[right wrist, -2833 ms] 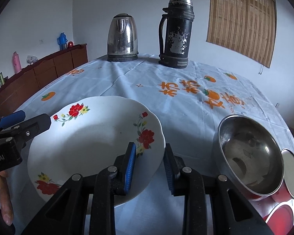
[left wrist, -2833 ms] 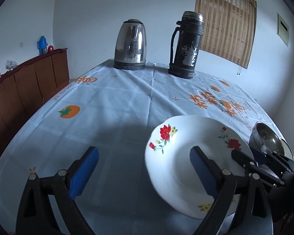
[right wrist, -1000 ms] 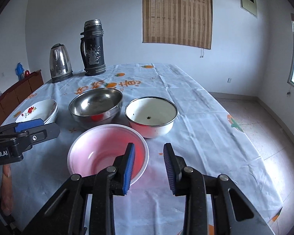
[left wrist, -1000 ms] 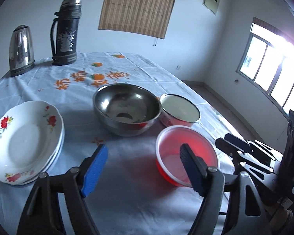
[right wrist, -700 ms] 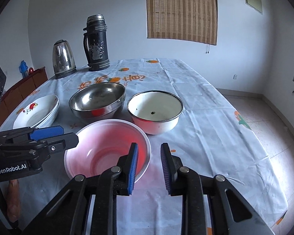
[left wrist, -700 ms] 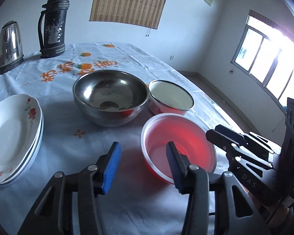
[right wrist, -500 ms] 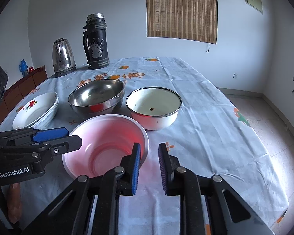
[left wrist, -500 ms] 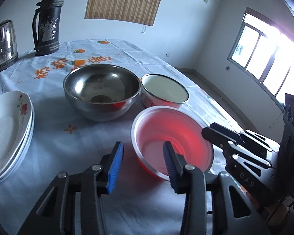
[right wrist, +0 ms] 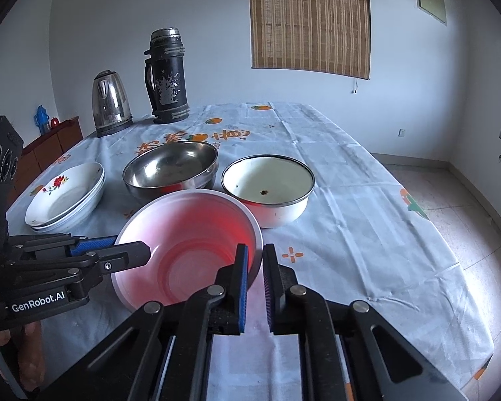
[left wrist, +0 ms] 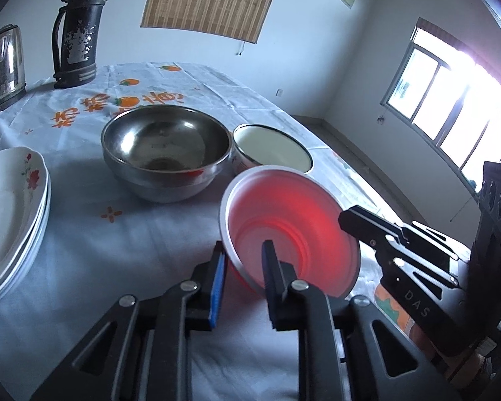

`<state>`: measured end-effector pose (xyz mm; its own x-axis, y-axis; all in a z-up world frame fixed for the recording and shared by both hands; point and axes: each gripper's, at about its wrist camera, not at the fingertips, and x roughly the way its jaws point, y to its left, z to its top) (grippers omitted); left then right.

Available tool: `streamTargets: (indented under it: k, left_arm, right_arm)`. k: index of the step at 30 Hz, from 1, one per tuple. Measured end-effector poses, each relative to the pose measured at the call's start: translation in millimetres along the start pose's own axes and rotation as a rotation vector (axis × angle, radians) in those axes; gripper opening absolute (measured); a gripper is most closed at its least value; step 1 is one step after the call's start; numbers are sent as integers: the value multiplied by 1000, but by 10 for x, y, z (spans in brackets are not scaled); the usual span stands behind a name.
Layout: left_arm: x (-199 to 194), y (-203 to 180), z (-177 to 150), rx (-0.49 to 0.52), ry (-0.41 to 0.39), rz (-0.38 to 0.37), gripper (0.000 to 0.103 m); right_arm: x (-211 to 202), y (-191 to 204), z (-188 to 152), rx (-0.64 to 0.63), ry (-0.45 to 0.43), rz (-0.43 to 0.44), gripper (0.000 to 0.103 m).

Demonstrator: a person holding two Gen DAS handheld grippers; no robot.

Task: Organize plates and bowls
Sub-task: 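Lift the pink bowl with both tools and carry it over the red bowl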

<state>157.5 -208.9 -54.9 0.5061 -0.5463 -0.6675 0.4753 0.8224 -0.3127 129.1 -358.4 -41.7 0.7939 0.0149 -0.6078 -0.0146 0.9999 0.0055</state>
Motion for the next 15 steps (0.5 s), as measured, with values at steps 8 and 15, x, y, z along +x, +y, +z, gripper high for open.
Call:
streamTargets:
  k: [8, 15]
  left_arm:
    - [-119, 24, 84, -9, -22, 25, 19]
    - [-176, 54, 154, -9, -45, 39, 19]
  right_arm:
    - [-56, 26, 47, 15, -9, 42, 9]
    - [-138, 54, 124, 16, -36, 74, 9]
